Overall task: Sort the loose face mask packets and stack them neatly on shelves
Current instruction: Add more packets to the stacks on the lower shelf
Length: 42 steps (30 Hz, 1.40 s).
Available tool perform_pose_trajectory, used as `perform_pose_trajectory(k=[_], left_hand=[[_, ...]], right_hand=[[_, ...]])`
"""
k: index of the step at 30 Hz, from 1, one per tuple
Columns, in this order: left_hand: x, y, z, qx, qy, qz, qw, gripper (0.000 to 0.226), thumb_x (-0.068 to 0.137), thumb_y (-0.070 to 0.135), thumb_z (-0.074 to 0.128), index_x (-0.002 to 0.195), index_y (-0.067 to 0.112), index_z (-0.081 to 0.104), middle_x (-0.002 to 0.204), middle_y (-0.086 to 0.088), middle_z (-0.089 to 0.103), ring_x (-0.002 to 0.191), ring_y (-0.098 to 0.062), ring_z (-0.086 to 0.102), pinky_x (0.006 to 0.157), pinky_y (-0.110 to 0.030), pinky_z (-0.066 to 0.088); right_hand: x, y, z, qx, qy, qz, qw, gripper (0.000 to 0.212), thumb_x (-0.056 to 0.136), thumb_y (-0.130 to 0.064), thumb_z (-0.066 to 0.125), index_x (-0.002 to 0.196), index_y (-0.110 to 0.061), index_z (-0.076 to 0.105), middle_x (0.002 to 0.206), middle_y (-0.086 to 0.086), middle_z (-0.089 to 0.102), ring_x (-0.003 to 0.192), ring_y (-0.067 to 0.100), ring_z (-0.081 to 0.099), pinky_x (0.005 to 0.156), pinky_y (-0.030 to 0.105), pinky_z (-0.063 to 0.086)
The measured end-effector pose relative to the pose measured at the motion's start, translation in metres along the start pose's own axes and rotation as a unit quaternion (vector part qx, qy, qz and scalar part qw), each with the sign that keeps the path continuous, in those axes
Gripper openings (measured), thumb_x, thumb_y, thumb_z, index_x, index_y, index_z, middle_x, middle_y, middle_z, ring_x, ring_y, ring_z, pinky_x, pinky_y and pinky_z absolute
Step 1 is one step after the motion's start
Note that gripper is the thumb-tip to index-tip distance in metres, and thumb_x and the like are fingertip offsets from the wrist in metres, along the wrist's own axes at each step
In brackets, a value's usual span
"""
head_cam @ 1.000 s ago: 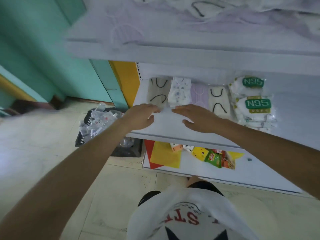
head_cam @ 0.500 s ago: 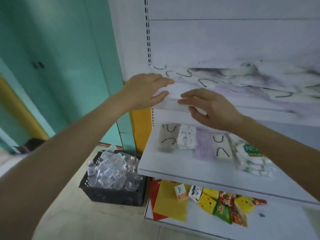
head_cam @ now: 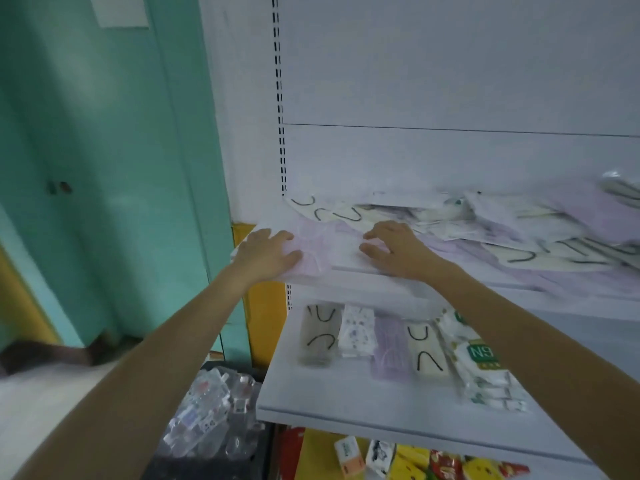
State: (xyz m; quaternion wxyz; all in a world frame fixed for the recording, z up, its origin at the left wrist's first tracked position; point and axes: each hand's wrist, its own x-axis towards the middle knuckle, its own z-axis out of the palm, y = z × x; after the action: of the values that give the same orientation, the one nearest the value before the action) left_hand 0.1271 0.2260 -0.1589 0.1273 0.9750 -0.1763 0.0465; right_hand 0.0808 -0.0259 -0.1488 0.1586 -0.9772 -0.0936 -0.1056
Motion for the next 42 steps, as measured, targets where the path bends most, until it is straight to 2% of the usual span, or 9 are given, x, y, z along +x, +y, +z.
perform_pose_trajectory(k=[2, 5, 15, 20, 27, 31, 35, 39, 42], left_hand=[[0.001, -0.003, 0.001, -0.021, -0.002, -0.026, 0.999, 0.058, 0.094, 0.05, 0.044, 0.144, 0.022, 0.034, 0.141, -0.013, 0.045, 0.128, -0.032, 0.042, 0.103, -0.04, 0.037], [0.004, -0.004, -0.002, -0.106, 0.014, -0.015, 0.994, 0.05, 0.094, 0.034, 0.053, 0.139, 0.017, 0.041, 0.134, -0.015, 0.049, 0.121, -0.028, 0.048, 0.093, -0.032, 0.039], [0.016, 0.004, -0.039, -0.209, -0.091, 0.023, 0.973, 0.063, 0.082, 0.0, 0.066, 0.129, 0.038, 0.045, 0.123, -0.001, 0.046, 0.101, -0.014, 0.048, 0.069, -0.019, 0.039], [0.021, 0.006, -0.069, -0.342, -0.107, 0.07, 0.931, 0.066, 0.079, 0.002, 0.071, 0.112, 0.058, 0.056, 0.136, 0.01, 0.04, 0.125, -0.012, 0.037, 0.1, -0.032, 0.034], [0.079, 0.069, -0.028, -0.576, 0.061, -0.031, 0.815, 0.048, 0.082, -0.013, 0.058, 0.124, 0.01, 0.057, 0.125, -0.014, 0.055, 0.105, -0.024, 0.057, 0.088, -0.029, 0.047], [0.095, 0.109, 0.023, -0.533, 0.154, -0.088, 0.827, 0.05, 0.084, -0.007, 0.048, 0.131, 0.01, 0.05, 0.132, -0.01, 0.052, 0.108, -0.027, 0.056, 0.087, -0.028, 0.048], [0.107, 0.107, 0.04, -0.497, 0.207, -0.083, 0.838, 0.05, 0.086, -0.003, 0.046, 0.134, 0.009, 0.047, 0.139, -0.007, 0.046, 0.127, -0.022, 0.044, 0.109, -0.036, 0.034], [0.108, 0.104, 0.041, -0.529, 0.203, -0.097, 0.818, 0.045, 0.091, 0.01, 0.051, 0.136, 0.013, 0.045, 0.139, -0.002, 0.047, 0.126, -0.019, 0.046, 0.109, -0.035, 0.036], [0.107, 0.108, 0.042, -0.551, 0.19, -0.08, 0.808, 0.038, 0.096, 0.027, 0.05, 0.133, 0.019, 0.049, 0.137, 0.005, 0.048, 0.123, -0.01, 0.045, 0.101, -0.022, 0.033]], right_hand=[[0.008, 0.005, 0.001, -0.037, 0.028, 0.048, 0.998, 0.052, 0.092, -0.051, 0.046, 0.132, -0.019, 0.048, 0.144, 0.004, 0.038, 0.136, 0.024, 0.028, 0.112, 0.04, 0.021], [0.01, 0.013, 0.009, -0.044, -0.025, 0.094, 0.994, 0.059, 0.089, -0.061, 0.041, 0.135, -0.025, 0.044, 0.149, 0.003, 0.031, 0.138, 0.025, 0.022, 0.112, 0.041, 0.017], [0.003, 0.021, -0.002, -0.029, -0.014, 0.052, 0.998, 0.044, 0.091, -0.044, 0.051, 0.128, -0.022, 0.054, 0.127, 0.005, 0.054, 0.121, 0.026, 0.046, 0.1, 0.036, 0.036], [0.003, 0.053, -0.018, 0.046, 0.086, 0.095, 0.991, 0.038, 0.089, -0.028, 0.06, 0.125, -0.017, 0.057, 0.132, 0.01, 0.051, 0.125, 0.027, 0.042, 0.104, 0.033, 0.03], [0.039, 0.091, -0.033, -0.038, 0.159, 0.186, 0.969, 0.069, 0.089, -0.022, 0.055, 0.148, -0.016, 0.019, 0.15, 0.01, 0.029, 0.138, 0.03, 0.02, 0.112, 0.042, 0.015], [0.059, 0.097, -0.021, -0.083, 0.16, 0.234, 0.955, 0.045, 0.088, -0.022, 0.05, 0.132, -0.015, 0.048, 0.136, 0.01, 0.047, 0.13, 0.029, 0.032, 0.107, 0.036, 0.02], [0.059, 0.099, -0.012, -0.053, 0.321, 0.217, 0.92, 0.024, 0.088, -0.022, 0.052, 0.1, -0.011, 0.069, 0.111, 0.01, 0.063, 0.113, 0.028, 0.047, 0.092, 0.03, 0.028], [0.058, 0.094, -0.023, 0.229, 0.408, 0.172, 0.867, 0.014, 0.093, -0.017, 0.049, 0.092, -0.012, 0.062, 0.074, -0.002, 0.06, 0.065, 0.012, 0.051, 0.057, 0.012, 0.031], [0.06, 0.089, -0.031, 0.534, 0.344, 0.187, 0.749, 0.01, 0.091, -0.011, 0.053, 0.087, -0.02, 0.057, 0.073, -0.004, 0.058, 0.06, 0.004, 0.058, 0.055, 0.015, 0.05]])
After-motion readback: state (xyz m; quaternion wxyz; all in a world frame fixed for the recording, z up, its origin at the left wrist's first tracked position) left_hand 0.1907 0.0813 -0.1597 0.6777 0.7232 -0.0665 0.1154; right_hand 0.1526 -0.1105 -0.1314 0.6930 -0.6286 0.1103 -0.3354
